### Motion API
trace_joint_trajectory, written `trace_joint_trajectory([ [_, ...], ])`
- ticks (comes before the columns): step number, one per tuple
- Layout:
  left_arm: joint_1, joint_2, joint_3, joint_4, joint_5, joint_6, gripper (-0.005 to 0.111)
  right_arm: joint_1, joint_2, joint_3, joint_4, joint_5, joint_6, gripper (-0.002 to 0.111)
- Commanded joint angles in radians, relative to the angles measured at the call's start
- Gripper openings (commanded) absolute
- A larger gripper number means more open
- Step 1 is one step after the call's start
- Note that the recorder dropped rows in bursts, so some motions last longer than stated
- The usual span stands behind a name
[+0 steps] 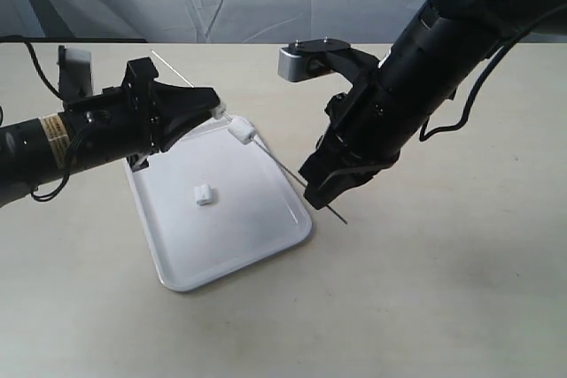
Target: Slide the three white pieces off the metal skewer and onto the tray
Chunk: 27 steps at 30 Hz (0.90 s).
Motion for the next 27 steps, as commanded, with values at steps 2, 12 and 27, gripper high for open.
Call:
trace_joint_trajectory([
  [2, 0.028, -0.008, -0.004, -0.074, 0.018, 0.036, 0.018, -0.001, -0.009, 0.003, -0.004, 0.052, -0.010, -0.001],
  [12, 0.227, -0.008, -0.004, 0.034, 0.004, 0.029, 0.018, -0.001, -0.009, 0.003, -0.014, 0.087, -0.010, -0.001],
  [27, 0.156, -0.008, -0.004, 0.255, 0.330, 0.133, 0.018, -0.001, -0.009, 0.003, -0.009, 0.060, -0.005, -0.001],
])
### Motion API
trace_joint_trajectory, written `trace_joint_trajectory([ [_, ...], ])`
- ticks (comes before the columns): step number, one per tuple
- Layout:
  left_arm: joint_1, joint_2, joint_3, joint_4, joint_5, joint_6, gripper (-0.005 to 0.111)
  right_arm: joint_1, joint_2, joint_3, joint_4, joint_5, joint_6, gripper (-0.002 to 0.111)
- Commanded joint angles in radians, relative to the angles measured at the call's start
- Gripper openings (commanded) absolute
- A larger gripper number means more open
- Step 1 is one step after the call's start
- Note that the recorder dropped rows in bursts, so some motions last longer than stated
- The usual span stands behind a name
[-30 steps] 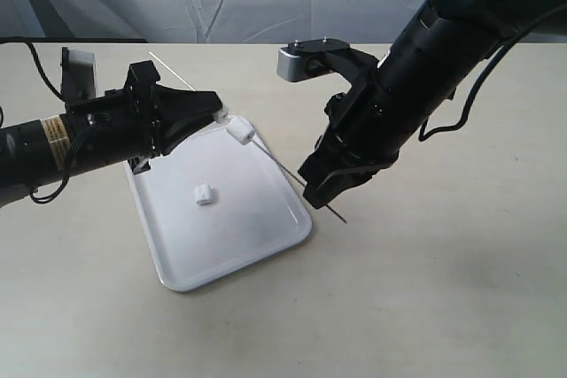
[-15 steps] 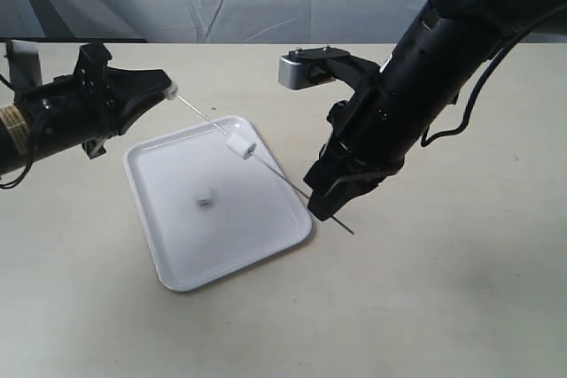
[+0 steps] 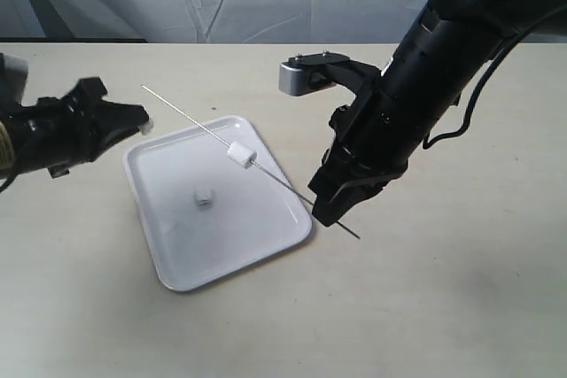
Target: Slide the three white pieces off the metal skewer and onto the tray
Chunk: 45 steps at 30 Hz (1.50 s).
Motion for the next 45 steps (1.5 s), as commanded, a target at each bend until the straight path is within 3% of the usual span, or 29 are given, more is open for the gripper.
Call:
trace_joint_trajectory([
  [1, -0.116, -0.007, -0.004, 0.056, 0.178, 0.083, 0.018, -0.001, -0.009, 0.003, 0.009, -0.027, -0.003, -0.001],
  [4, -0.209, -0.001, -0.004, -0.010, 0.341, 0.183, 0.018, -0.001, -0.009, 0.003, 0.031, -0.037, 0.000, -0.001],
  [11, -0.227, 0.130, -0.006, -0.030, 0.303, 0.218, 0.019, -0.001, -0.009, 0.003, 0.031, -0.049, 0.002, -0.001],
  [19, -0.227, 0.157, -0.006, -0.064, 0.183, 0.237, 0.041, -0.001, -0.009, 0.003, 0.031, -0.059, 0.004, -0.001],
  [30, -0.206, 0.025, -0.006, 0.013, -0.018, 0.121, 0.043, -0.001, -0.009, 0.003, 0.040, -0.201, 0.074, -0.001],
  [35, -0.210, 0.005, -0.006, 0.005, -0.205, 0.047, 0.049, 0.001, -0.006, 0.003, 0.100, -0.226, 0.074, -0.001],
  [38, -0.210, 0.005, -0.006, 0.013, -0.228, 0.010, 0.054, 0.001, -0.006, 0.003, 0.117, -0.234, 0.074, -0.001],
  [45, -0.210, 0.005, -0.006, -0.061, -0.283, -0.014, 0.054, 0.006, -0.006, 0.003, 0.142, -0.227, 0.074, -0.001],
])
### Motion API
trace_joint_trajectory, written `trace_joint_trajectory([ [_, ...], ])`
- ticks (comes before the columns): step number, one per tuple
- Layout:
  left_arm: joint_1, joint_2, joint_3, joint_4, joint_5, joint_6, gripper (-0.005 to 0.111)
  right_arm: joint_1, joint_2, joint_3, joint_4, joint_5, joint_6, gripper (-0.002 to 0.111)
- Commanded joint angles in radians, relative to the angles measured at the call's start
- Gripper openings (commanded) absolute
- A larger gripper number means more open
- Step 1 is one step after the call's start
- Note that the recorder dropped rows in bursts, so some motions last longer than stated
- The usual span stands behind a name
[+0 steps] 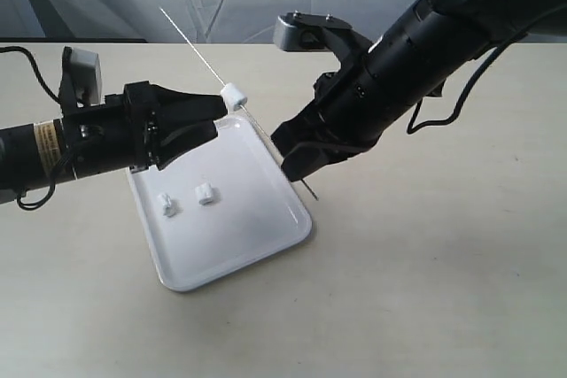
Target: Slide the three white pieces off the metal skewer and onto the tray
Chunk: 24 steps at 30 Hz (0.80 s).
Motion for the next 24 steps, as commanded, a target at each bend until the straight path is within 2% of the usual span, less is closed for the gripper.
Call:
trace_joint_trajectory([
  [1, 0.003, -0.008, -0.002, -0.067, -0.021, -0.018, 0.054, 0.008, -0.006, 0.003, 0.034, 0.009, -0.007, -0.001],
  [18, 0.003, -0.008, -0.011, -0.069, -0.021, -0.029, 0.052, 0.035, -0.006, 0.003, 0.052, 0.027, -0.031, -0.001],
  [24, -0.027, -0.008, -0.011, -0.081, -0.021, -0.037, 0.048, 0.035, -0.006, 0.003, 0.054, 0.027, -0.031, -0.001],
])
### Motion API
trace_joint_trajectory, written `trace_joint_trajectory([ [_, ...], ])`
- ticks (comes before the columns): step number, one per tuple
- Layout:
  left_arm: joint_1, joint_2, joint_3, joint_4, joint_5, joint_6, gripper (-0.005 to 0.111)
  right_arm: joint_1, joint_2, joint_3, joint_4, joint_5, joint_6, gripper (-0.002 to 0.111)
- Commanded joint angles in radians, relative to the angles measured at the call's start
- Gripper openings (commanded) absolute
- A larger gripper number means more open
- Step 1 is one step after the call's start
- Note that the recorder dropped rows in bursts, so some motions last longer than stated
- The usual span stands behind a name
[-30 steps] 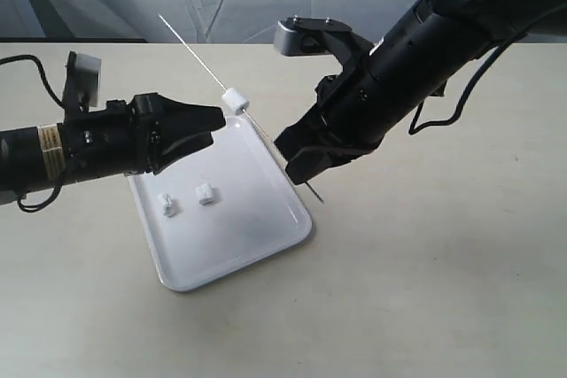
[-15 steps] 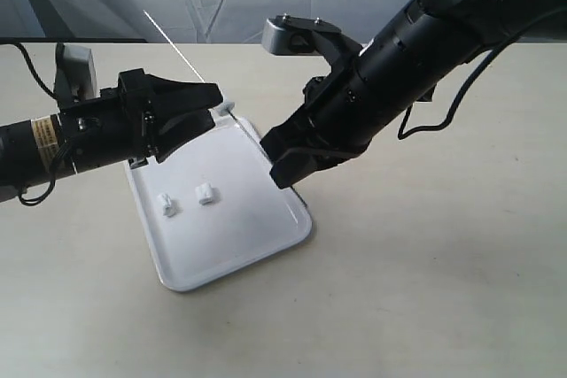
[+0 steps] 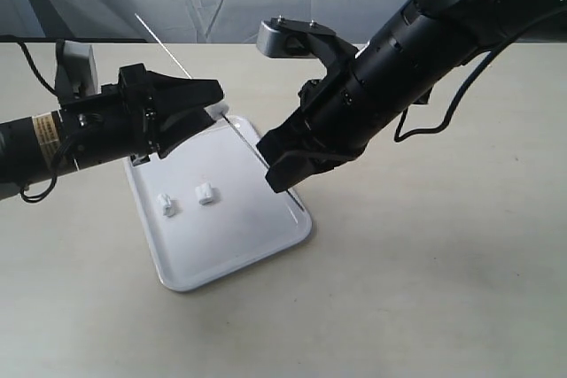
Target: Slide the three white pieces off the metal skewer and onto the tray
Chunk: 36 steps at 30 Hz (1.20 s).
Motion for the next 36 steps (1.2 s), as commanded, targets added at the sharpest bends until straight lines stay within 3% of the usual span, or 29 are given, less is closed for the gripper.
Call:
trace_joint_trajectory([
  [1, -0.026, -0.004, -0.003, -0.021, -0.013, -0.006, 0.046, 0.001, -0.006, 0.003, 0.012, 0.008, -0.013, -0.001],
  [7, -0.030, -0.004, -0.009, -0.025, -0.013, -0.010, 0.041, 0.001, -0.006, 0.003, 0.012, 0.009, -0.013, -0.001],
  [13, -0.030, -0.004, -0.012, -0.033, -0.013, -0.010, 0.024, 0.001, -0.006, 0.003, 0.012, 0.013, -0.014, -0.001],
  [30, -0.028, -0.004, -0.012, -0.057, -0.013, -0.007, 0.015, 0.001, -0.006, 0.003, -0.003, 0.041, -0.014, -0.001],
  [36, 0.034, -0.004, -0.012, -0.088, -0.013, 0.009, 0.015, 0.001, -0.006, 0.003, -0.025, 0.096, -0.014, -0.001],
])
